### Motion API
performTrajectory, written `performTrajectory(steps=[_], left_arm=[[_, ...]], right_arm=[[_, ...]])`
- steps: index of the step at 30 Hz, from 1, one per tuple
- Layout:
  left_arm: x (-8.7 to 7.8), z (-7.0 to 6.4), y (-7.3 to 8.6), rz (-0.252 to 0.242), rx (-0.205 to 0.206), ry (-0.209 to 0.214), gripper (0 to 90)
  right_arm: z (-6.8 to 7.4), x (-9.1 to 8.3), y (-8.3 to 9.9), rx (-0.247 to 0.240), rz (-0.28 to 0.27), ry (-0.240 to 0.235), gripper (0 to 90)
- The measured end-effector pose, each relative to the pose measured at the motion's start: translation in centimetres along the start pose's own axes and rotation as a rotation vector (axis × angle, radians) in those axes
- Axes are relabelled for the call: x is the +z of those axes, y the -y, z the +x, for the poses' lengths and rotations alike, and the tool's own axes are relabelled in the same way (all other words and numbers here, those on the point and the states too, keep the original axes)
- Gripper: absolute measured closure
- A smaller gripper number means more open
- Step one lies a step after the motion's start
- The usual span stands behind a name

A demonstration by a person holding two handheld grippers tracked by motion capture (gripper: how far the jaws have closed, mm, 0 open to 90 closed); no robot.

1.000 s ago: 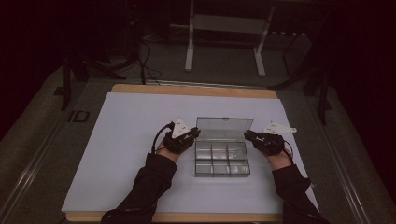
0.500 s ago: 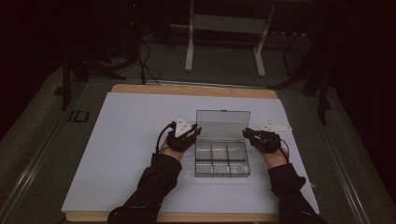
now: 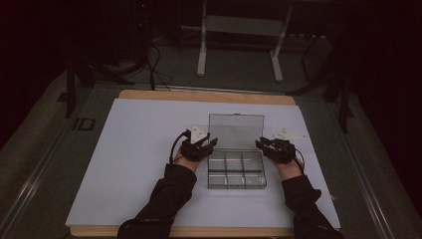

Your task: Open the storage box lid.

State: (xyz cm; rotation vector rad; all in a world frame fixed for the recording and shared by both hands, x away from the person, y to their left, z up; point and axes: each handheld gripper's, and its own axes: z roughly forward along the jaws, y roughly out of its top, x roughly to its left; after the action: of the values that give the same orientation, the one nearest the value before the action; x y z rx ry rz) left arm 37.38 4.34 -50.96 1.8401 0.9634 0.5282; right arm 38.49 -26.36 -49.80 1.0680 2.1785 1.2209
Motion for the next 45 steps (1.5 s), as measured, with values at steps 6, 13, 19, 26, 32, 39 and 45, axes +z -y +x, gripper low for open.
performTrajectory(steps=[6, 13, 19, 26, 32, 39, 45], left_arm=[[0.3, -0.1, 0.1, 0.010, -0.020, -0.005, 60.7], [0.8, -0.2, 0.1, 0.026, -0.048, -0.008, 54.9], [1.2, -0.1, 0.2, 0.039, -0.079, -0.006, 51.6], [1.8, 0.1, 0.4, 0.082, -0.147, 0.024, 43.1], [2.0, 0.6, 0.5, 0.112, -0.219, 0.049, 41.6], [2.2, 1.0, 0.5, 0.141, -0.277, 0.075, 41.4], [2.4, 1.3, 0.3, 0.183, -0.300, 0.074, 36.9]], right_arm=[[0.1, 0.3, 0.1, 0.014, 0.018, 0.001, 67.3], [0.2, 0.5, 0.2, 0.030, 0.034, 0.009, 64.3], [0.2, 0.7, 0.3, 0.050, 0.045, 0.009, 63.3], [0.1, 0.8, 0.4, 0.068, 0.063, 0.015, 61.2], [0.2, 0.9, 0.4, 0.065, 0.065, 0.017, 63.5], [0.2, 1.1, 0.5, 0.067, 0.067, 0.019, 64.0], [0.2, 1.2, 0.5, 0.066, 0.072, 0.018, 65.2]])
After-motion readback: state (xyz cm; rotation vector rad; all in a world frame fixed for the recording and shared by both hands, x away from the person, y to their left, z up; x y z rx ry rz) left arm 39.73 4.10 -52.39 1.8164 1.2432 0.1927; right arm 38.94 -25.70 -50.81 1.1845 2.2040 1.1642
